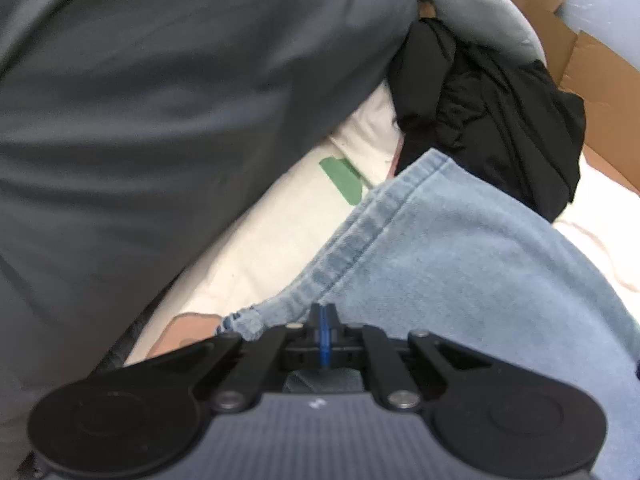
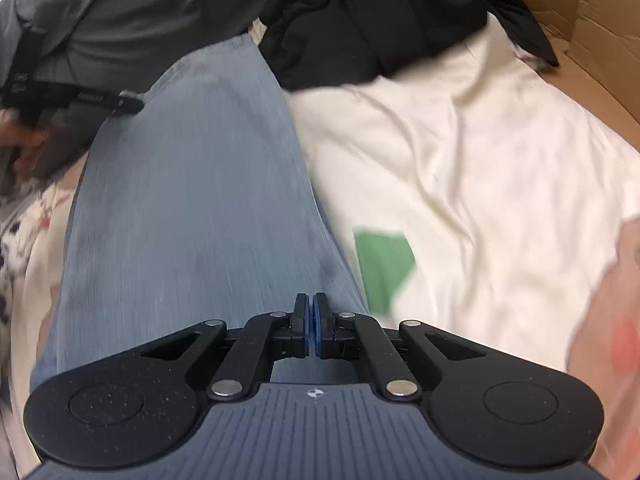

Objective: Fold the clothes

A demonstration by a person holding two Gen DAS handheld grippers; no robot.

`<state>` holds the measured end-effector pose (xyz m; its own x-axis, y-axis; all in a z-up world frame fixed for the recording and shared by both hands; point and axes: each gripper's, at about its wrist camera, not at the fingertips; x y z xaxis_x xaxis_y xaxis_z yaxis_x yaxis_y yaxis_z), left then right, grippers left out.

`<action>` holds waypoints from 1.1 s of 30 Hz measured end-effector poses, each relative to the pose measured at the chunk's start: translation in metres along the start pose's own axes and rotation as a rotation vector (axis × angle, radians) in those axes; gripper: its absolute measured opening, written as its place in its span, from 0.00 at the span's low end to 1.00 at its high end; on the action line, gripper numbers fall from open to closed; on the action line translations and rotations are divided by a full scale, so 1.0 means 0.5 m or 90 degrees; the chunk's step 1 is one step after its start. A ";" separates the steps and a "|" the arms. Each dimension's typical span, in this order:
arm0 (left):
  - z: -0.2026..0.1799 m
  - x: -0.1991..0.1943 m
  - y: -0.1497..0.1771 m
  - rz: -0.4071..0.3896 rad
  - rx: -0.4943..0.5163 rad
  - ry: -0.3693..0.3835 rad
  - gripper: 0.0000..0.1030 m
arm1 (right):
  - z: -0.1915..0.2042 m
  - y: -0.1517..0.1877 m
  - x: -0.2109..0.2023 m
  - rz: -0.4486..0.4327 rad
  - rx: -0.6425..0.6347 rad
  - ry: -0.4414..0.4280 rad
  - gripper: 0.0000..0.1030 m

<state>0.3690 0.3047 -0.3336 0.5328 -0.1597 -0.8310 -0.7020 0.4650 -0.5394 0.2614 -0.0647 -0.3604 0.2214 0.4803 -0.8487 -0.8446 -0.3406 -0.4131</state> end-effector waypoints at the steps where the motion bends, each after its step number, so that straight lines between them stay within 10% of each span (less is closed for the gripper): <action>1: 0.001 0.005 0.003 -0.003 -0.003 0.002 0.03 | -0.007 0.010 -0.008 0.000 0.000 0.002 0.06; 21: -0.052 -0.117 -0.015 -0.033 -0.011 0.013 0.05 | -0.058 0.159 -0.148 -0.010 0.088 0.079 0.06; 33: -0.201 -0.191 0.017 -0.064 0.005 0.156 0.11 | -0.068 0.201 -0.141 -0.057 0.231 0.061 0.06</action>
<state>0.2648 0.2365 -0.2722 0.4682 -0.4114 -0.7820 -0.6476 0.4424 -0.6204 0.1778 -0.1604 -0.3533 0.3320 0.4112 -0.8489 -0.9337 0.0152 -0.3578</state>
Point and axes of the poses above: each gripper's, at about its wrist camera, not at the fingertips, and x roughly the way its jaws point, z to its left, y to its underside, and after that the axes turned 12 degrees about x, right-handed
